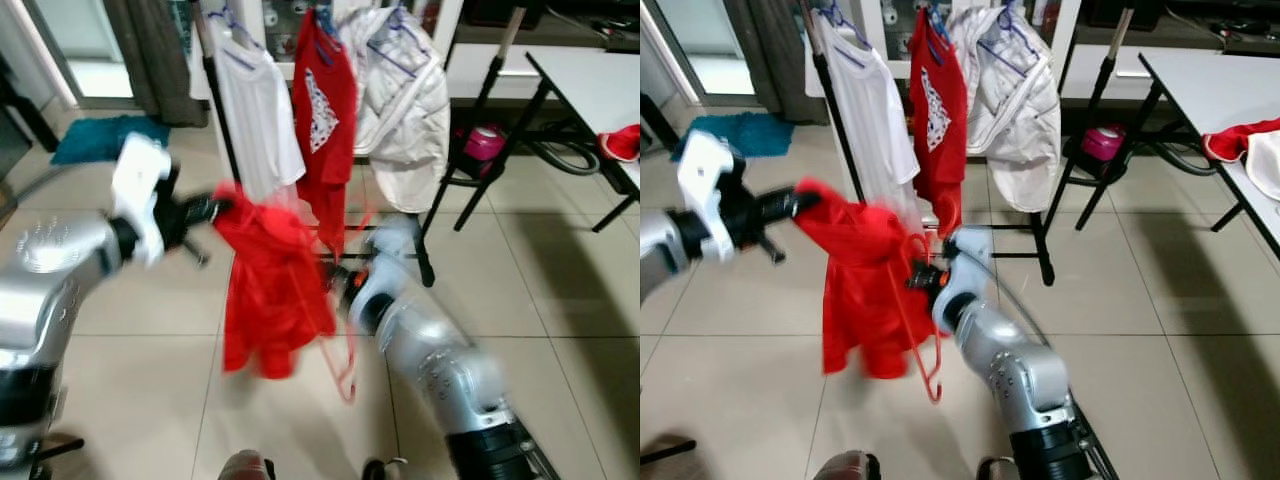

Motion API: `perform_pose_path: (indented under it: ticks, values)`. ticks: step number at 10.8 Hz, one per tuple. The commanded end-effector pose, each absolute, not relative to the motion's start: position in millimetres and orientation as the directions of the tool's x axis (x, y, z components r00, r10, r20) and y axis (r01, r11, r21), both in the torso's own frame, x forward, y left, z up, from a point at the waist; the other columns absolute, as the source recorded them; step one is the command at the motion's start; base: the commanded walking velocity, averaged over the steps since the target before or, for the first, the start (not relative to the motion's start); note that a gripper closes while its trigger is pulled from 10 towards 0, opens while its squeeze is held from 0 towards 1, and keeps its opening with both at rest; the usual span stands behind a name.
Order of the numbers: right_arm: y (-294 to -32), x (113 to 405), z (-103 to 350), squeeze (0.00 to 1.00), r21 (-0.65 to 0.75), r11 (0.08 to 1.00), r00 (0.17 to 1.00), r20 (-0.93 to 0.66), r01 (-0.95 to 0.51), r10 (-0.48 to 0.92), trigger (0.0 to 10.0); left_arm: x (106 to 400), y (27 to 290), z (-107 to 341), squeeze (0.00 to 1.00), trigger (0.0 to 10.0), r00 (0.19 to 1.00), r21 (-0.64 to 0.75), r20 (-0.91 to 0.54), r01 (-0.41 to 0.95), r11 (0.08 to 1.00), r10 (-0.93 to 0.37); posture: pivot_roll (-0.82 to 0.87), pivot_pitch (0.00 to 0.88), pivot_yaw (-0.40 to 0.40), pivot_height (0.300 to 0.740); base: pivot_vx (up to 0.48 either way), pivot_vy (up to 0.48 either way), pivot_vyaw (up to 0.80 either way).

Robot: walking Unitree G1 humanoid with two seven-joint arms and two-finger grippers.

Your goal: Hang hanger

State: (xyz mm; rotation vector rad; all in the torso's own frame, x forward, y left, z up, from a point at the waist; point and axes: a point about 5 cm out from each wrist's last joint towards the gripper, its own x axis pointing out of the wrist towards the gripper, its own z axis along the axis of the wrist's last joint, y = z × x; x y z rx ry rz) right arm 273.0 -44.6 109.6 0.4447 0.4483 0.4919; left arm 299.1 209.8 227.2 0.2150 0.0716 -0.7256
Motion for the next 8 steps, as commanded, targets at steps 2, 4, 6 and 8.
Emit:
perform_pose_path:
  ticks: [2, 4, 6, 8]
  values:
    - [-20.4, 272.2, 113.3, 0.0, 0.642, 0.711, 0.78, -0.275, -0.286, 0.562, 10.0, 296.2, 196.8, 234.2, 0.0, 0.0, 0.654, 0.188, -0.107, 0.753, 0.63, -0.749, 0.15, 0.069, 0.025, 0.74, 0.0, 0.0, 0.0]
    - [-20.1, 281.1, 111.4, 0.0, 0.748, 0.646, 0.814, -0.275, -0.153, 0.511, 10.0, 281.2, 180.1, 223.8, 0.0, 0.0, 0.485, 0.113, -0.169, 0.874, 0.472, -0.858, 0.15, 0.069, 0.035, 0.74, 0.0, 0.0, 0.0]
    - [-16.5, 288.9, 109.6, 0.0, 0.791, 0.603, 0.815, -0.281, -0.103, 0.507, 10.0, 275.5, 174.0, 218.7, 0.0, 0.0, 0.415, 0.074, -0.185, 0.91, 0.409, -0.891, 0.15, 0.065, 0.036, 0.74, 0.0, 0.0, 0.0]
    - [-31.8, 304.2, 111.1, 0.0, 0.825, 0.565, 0.885, -0.273, 0.014, 0.376, 10.0, 269.7, 178.4, 224.6, 0.0, 0.0, 0.386, 0.04, -0.165, 0.922, 0.385, -0.908, 0.16, 0.065, 0.034, 0.74, 0.0, 0.0, 0.0]
